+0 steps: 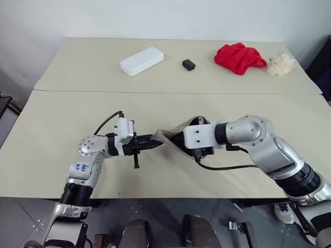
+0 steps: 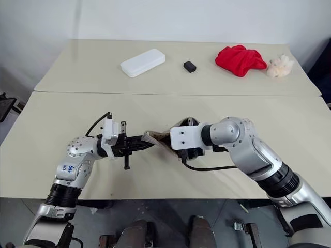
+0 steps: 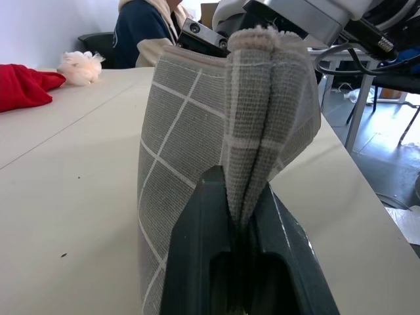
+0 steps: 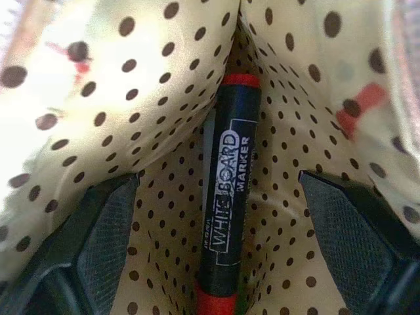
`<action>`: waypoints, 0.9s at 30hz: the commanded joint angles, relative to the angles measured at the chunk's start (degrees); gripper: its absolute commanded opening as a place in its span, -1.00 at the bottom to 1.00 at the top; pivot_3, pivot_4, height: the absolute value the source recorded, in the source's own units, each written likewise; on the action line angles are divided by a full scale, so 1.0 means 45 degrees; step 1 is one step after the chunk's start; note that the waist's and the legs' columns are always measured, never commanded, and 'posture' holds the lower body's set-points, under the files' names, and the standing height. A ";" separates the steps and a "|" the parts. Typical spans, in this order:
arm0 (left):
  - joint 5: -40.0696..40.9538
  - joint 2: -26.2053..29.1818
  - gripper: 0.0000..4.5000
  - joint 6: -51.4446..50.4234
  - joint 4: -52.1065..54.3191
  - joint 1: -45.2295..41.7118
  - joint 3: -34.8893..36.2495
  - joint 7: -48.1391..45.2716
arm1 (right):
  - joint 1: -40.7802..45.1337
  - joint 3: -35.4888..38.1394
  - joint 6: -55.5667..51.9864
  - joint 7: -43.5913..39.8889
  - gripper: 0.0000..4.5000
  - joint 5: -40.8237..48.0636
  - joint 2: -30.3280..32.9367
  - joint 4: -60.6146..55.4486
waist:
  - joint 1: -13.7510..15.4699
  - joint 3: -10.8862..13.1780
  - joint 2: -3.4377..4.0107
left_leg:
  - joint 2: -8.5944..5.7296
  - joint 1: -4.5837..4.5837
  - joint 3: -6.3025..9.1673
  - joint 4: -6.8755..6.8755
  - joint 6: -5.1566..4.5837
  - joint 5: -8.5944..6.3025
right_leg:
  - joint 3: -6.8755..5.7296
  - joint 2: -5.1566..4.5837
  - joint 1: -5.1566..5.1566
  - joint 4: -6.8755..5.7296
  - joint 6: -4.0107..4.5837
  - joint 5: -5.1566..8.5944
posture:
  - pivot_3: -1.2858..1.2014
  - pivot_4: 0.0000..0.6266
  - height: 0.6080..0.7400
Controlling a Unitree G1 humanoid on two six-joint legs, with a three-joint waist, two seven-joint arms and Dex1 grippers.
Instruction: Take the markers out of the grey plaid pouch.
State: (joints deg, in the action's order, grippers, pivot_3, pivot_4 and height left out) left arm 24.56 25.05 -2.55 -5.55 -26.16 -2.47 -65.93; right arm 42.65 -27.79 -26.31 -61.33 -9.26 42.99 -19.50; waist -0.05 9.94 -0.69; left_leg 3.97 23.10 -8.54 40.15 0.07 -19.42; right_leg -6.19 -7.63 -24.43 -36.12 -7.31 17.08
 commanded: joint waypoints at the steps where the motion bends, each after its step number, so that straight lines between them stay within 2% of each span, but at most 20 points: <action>1: 0.0652 -0.0222 -1.00 -0.0324 0.0282 -0.0234 0.0531 0.0330 | -0.0057 -0.0364 -0.0177 -0.0394 0.83 -0.0171 -0.0263 0.0140 | -0.0027 -0.0001 0.0001 | 0.0000 -0.0001 0.0000 0.0000 0.0000 0.0000 | 0.0000 0.0000 0.0000 -0.0001 0.0000 0.0000 | 0.03 -0.52 1.00; 6: 0.1500 -0.0285 -1.00 -0.1585 0.0703 -0.0274 0.0829 0.0433 | 0.0166 -0.0596 0.0140 -0.0080 0.83 -0.0835 -0.0871 0.1228 | -0.0050 -0.0001 0.0001 | 0.0000 -0.0001 0.0001 0.0001 0.0001 0.0001 | 0.0000 0.0000 0.0000 -0.0006 0.0000 0.0000 | 0.03 -0.52 1.00; 11: 0.1880 0.0293 -1.00 -0.2597 0.1115 0.0064 0.0753 -0.0410 | 0.0741 -0.0295 0.0551 0.0489 0.83 -0.1497 -0.1280 0.2205 | -0.0101 -0.0001 0.0002 | 0.0002 -0.0004 0.0001 -0.0005 0.0005 0.0003 | 0.0000 0.0000 -0.0003 -0.0010 0.0001 0.0001 | 0.03 -0.52 1.00; 17: 0.1955 0.0883 -1.00 -0.3186 0.1232 0.0343 0.0697 -0.0972 | 0.0791 0.0024 -0.0174 0.0420 0.83 -0.1421 -0.1661 0.2412 | -0.0242 -0.0001 0.0002 | 0.0002 -0.0004 0.0002 -0.0011 0.0007 0.0004 | 0.0000 0.0002 -0.0003 -0.0010 0.0003 0.0002 | 0.03 -0.52 1.00; 20: 0.1918 0.1065 -1.00 -0.3287 0.1264 0.0461 0.0659 -0.1189 | 0.0605 0.0660 -0.1785 0.0321 0.83 -0.0412 -0.2346 0.2115 | -0.0324 -0.0001 0.0002 | 0.0002 -0.0004 0.0004 -0.0009 0.0007 0.0004 | -0.0001 0.0002 -0.0002 -0.0012 0.0003 0.0002 | 0.03 -0.52 1.00; 23: 0.1919 0.1138 -1.00 -0.3323 0.1325 0.0557 0.0635 -0.1239 | 0.0712 0.0614 -0.1804 0.0362 0.83 -0.0561 -0.2106 0.2135 | -0.0346 -0.0001 0.0002 | 0.0002 -0.0004 0.0007 -0.0012 0.0010 0.0006 | -0.0001 0.0003 -0.0005 -0.0018 0.0006 0.0003 | 0.03 -0.52 1.00; 27: 0.1988 0.1131 -1.00 -0.3468 0.1407 0.0636 0.0659 -0.1168 | 0.1068 -0.0094 -0.0026 0.0765 0.83 -0.1708 -0.1454 0.2897 | -0.0353 -0.0001 0.0002 | 0.0002 -0.0005 0.0005 -0.0011 0.0010 0.0006 | 0.0000 0.0002 -0.0004 -0.0016 0.0005 0.0003 | 0.03 -0.52 1.00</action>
State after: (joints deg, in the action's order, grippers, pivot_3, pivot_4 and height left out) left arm 31.25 29.40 -17.96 -2.17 -24.10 -0.51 -69.00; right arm 46.67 -29.01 -28.33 -60.04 -12.80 33.86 -9.47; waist -1.64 9.93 -0.68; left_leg 3.98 23.08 -8.52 40.10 0.12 -19.39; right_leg -6.19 -7.62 -24.45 -36.19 -7.29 17.09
